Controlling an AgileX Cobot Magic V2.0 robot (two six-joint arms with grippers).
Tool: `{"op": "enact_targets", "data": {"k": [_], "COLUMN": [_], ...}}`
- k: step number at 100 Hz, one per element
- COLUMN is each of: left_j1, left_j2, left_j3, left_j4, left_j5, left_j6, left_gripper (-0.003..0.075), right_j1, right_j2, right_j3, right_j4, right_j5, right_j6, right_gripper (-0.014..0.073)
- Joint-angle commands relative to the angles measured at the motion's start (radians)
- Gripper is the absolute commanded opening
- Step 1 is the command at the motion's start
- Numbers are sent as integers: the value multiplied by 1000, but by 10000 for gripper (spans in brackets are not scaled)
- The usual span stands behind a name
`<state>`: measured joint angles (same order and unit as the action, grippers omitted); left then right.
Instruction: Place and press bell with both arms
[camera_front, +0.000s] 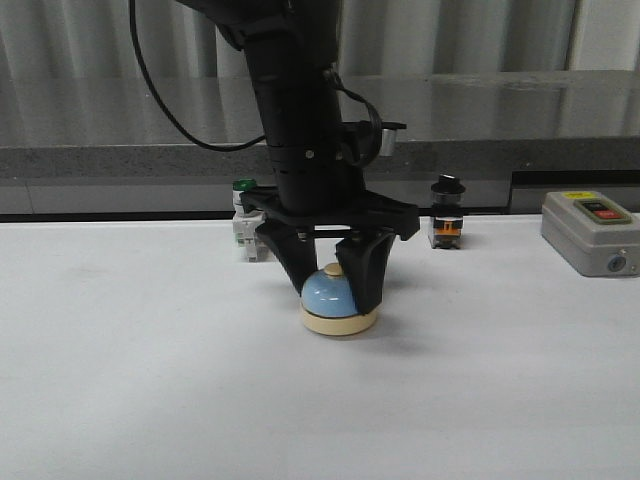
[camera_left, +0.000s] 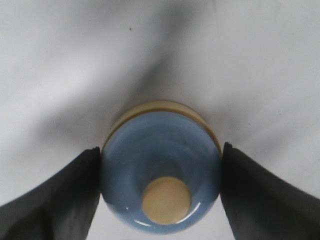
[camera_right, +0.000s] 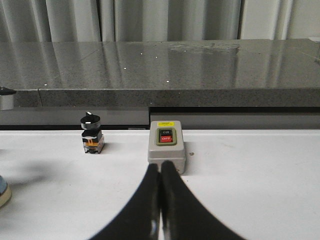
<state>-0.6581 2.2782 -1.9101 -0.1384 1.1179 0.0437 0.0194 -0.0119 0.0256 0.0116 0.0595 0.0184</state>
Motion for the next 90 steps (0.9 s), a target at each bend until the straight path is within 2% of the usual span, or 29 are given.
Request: {"op": "enact_targets", "data": {"k": [1,7,12,39,49,59,86,90], "left_j1": [-9,-9,-9,-9,-9,-9,-1,5], "left_j2": [-61,-61,-61,-69,-75,-92,-196,-211], "left_j3": [-28,-30,-30,-73,-107,-138,-151,-151], "left_j4": [-30,-30,-30,-25,-6,33,95,98], "left_j5": [-10,-8,-8,20,43,75,119,130], "left_j6": [-10,-10,-10,-10,-16,-62,-65,-85], "left_gripper": [516,566,580,575,540,435,-4,-18], "right_j1": [-5,-5,-5,-5,-5,-5,-5,-5], "right_j2": [-11,-11,-11,-11,-11,-11,-11,-11], "right_j3": [-14,-14,-14,-14,-14,-14,-14,-14], "right_j4": [-12,-12,-12,-12,-12,-12,-12,-12], "right_j5": [-76,-76,-76,-76,-76,-76,-76,-76], "right_j6": [-3,-3,-3,-3,-3,-3,-3,-3], "right_gripper": [-69,-69,-69,-69,-69,-69,-69,-69]}}
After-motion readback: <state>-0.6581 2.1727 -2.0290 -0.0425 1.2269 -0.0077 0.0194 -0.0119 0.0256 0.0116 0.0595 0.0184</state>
